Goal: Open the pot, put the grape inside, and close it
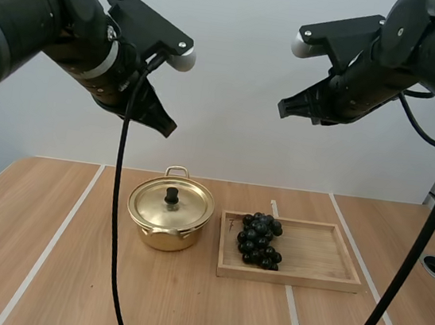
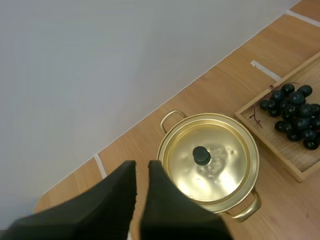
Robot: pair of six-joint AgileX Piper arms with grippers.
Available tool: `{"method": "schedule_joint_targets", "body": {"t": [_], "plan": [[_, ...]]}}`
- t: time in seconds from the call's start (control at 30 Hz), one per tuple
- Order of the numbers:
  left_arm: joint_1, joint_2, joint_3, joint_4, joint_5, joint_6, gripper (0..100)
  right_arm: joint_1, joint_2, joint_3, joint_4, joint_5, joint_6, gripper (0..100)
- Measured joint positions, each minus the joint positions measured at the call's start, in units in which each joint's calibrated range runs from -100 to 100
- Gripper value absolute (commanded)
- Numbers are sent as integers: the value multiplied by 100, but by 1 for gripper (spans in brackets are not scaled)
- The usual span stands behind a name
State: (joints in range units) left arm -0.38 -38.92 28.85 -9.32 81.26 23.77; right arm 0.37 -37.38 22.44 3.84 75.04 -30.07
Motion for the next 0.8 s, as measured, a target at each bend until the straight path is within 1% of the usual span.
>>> {"method": "schedule_joint_targets", "body": {"t": [0.03, 0.07, 0.1, 0.3, 0.37, 0.63, 0.8], "plan": [[0, 0, 0, 0, -41, 114, 82, 0, 0, 0, 0, 0, -10, 74], [0, 0, 0, -11, -98, 196, 99, 0, 0, 0, 0, 0, -21, 93], [0, 0, 0, -36, -190, 293, 100, 0, 0, 0, 0, 0, -76, 100], [0, 177, -11, -130, -397, 665, 100, 0, 0, 0, 0, 22, -246, 100], [-34, 384, -11, -130, -379, 695, 100, 0, 0, 0, 4, 77, -255, 100], [-255, 1527, -11, -119, -256, 572, 100, 0, 0, 0, 49, 94, -255, 100], [-300, 2188, -11, -109, -256, 375, 100, 0, 0, 0, 99, 94, -255, 100]]}}
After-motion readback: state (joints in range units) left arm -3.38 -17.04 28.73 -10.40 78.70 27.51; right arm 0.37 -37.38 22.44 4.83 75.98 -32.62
